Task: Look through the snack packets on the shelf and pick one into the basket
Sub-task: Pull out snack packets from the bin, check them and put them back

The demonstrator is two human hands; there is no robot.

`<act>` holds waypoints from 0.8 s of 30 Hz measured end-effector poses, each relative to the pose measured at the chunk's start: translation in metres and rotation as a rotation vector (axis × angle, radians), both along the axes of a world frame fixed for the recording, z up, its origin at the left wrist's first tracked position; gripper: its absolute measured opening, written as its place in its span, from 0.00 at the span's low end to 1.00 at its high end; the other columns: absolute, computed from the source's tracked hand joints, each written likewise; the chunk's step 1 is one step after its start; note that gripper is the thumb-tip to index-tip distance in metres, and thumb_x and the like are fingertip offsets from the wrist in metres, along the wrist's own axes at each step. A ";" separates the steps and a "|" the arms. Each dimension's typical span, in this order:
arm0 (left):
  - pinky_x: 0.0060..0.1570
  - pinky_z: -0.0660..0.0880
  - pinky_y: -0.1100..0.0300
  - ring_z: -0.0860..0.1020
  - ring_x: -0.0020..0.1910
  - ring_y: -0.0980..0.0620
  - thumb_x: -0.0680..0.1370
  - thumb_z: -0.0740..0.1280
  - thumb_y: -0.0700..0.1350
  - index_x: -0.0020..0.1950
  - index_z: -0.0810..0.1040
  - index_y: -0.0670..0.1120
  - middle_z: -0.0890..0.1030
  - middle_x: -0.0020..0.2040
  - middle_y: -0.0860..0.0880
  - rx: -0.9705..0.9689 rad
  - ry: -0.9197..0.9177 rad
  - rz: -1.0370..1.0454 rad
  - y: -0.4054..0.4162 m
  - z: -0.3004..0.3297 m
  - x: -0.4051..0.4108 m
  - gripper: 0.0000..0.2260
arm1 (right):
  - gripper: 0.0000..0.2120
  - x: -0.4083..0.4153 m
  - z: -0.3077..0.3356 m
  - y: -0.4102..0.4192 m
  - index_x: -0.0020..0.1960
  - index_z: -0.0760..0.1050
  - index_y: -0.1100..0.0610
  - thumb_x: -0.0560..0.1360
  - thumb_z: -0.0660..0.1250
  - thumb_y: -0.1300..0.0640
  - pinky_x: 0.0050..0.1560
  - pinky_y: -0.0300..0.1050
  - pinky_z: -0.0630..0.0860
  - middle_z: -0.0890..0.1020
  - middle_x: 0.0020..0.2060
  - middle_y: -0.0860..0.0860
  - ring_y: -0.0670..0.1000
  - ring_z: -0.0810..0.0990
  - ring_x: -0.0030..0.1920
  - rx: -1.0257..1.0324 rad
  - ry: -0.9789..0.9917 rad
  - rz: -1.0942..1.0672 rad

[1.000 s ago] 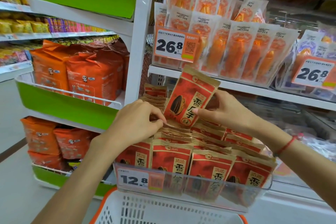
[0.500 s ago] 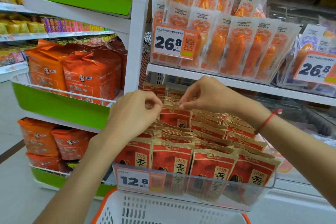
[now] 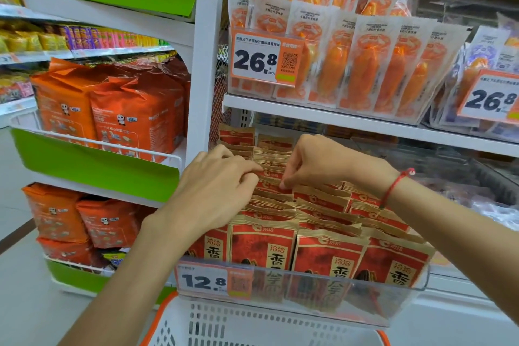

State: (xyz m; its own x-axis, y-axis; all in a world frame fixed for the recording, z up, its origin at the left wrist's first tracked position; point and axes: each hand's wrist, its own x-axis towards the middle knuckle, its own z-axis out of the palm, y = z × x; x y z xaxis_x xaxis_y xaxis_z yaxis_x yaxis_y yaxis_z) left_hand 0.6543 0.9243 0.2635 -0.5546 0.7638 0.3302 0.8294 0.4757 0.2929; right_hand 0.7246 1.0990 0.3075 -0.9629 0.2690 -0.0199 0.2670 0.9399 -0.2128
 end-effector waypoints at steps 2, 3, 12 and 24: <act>0.66 0.59 0.58 0.64 0.64 0.59 0.82 0.50 0.49 0.71 0.70 0.60 0.74 0.65 0.59 0.007 0.010 -0.014 0.001 -0.002 -0.001 0.19 | 0.07 0.002 0.008 0.003 0.39 0.85 0.51 0.71 0.75 0.47 0.35 0.36 0.75 0.85 0.36 0.45 0.39 0.78 0.31 -0.042 -0.025 0.019; 0.66 0.58 0.58 0.64 0.64 0.59 0.82 0.50 0.49 0.70 0.71 0.60 0.74 0.66 0.60 0.008 0.012 -0.023 0.001 -0.002 -0.002 0.19 | 0.09 0.003 0.012 0.007 0.40 0.85 0.52 0.72 0.74 0.48 0.30 0.32 0.71 0.84 0.34 0.44 0.38 0.75 0.26 -0.071 0.022 0.013; 0.65 0.58 0.59 0.64 0.64 0.59 0.82 0.51 0.50 0.68 0.74 0.60 0.72 0.67 0.63 -0.004 0.045 -0.036 0.004 -0.006 -0.005 0.19 | 0.10 -0.008 -0.012 0.017 0.41 0.85 0.49 0.69 0.74 0.42 0.39 0.43 0.72 0.84 0.36 0.47 0.47 0.79 0.39 0.192 0.259 -0.048; 0.66 0.58 0.58 0.63 0.66 0.58 0.83 0.52 0.50 0.69 0.72 0.60 0.71 0.67 0.61 -0.024 0.002 -0.060 0.001 -0.004 -0.006 0.18 | 0.10 -0.011 -0.019 0.018 0.43 0.85 0.49 0.71 0.73 0.44 0.45 0.47 0.78 0.85 0.42 0.47 0.50 0.82 0.45 0.305 0.166 -0.143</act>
State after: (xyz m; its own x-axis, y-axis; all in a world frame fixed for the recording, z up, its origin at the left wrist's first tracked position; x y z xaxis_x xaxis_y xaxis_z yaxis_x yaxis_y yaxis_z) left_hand 0.6480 0.9252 0.2594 -0.5072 0.8033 0.3122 0.8572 0.4323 0.2800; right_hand 0.7132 1.1169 0.2887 -0.8986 0.3707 0.2349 0.3858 0.9224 0.0201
